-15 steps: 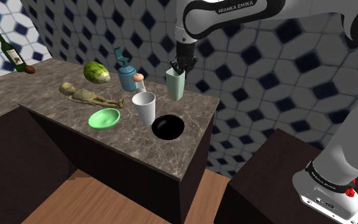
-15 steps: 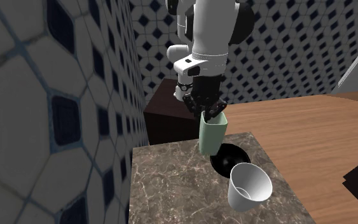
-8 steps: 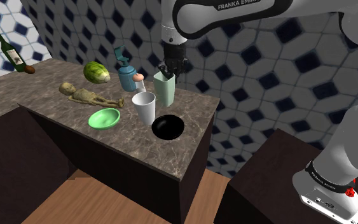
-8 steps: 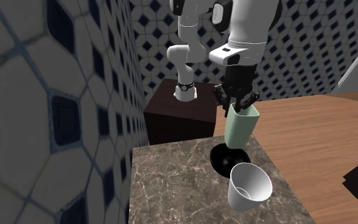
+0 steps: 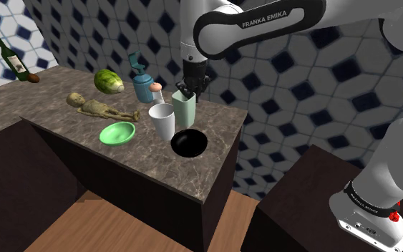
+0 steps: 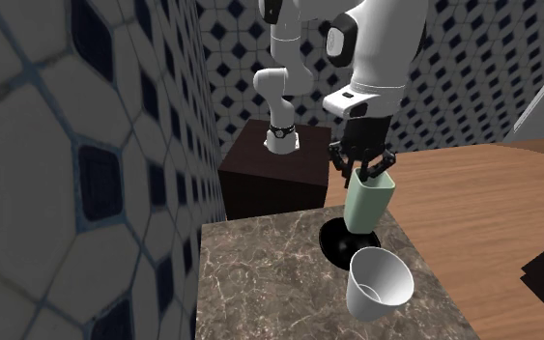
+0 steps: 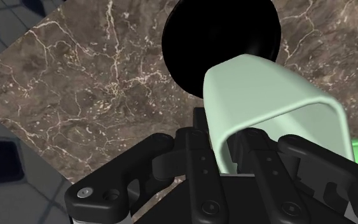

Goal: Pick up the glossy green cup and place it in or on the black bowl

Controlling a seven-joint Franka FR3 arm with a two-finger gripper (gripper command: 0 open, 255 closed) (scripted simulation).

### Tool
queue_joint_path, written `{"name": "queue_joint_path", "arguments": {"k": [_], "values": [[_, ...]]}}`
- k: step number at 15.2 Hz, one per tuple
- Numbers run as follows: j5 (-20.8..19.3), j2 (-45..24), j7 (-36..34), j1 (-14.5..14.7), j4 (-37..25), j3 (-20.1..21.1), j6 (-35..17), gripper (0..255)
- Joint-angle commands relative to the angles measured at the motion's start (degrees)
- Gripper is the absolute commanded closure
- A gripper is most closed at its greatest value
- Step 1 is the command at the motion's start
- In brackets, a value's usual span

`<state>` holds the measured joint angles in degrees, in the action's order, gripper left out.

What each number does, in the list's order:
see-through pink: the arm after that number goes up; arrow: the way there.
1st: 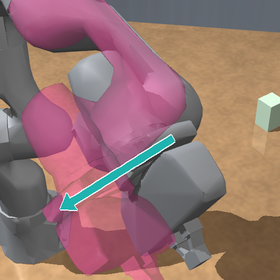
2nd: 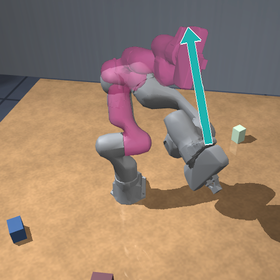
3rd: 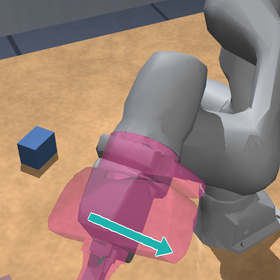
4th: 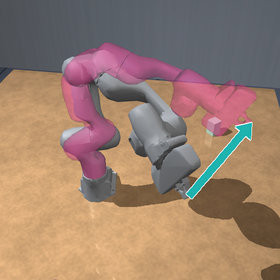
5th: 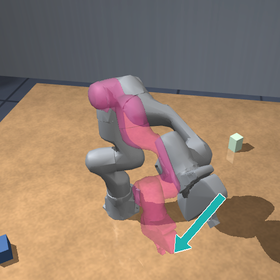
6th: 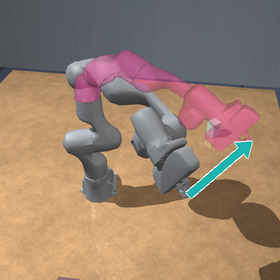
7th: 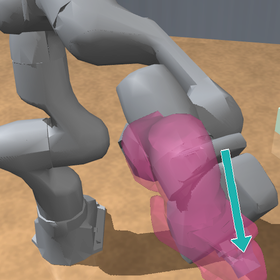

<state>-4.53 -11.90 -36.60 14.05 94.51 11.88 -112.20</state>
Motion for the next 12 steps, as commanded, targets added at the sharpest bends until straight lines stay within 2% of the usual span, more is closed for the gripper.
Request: {"name": "queue_joint_path", "arguments": {"k": [1,12], "values": [[-0.05,-0.03,-0.08,-0.02,1.54,-0.02,-1.62,255],[-0.74,-1.85,-0.72,-0.01,7.66,-0.22,-9.49,255]]}}
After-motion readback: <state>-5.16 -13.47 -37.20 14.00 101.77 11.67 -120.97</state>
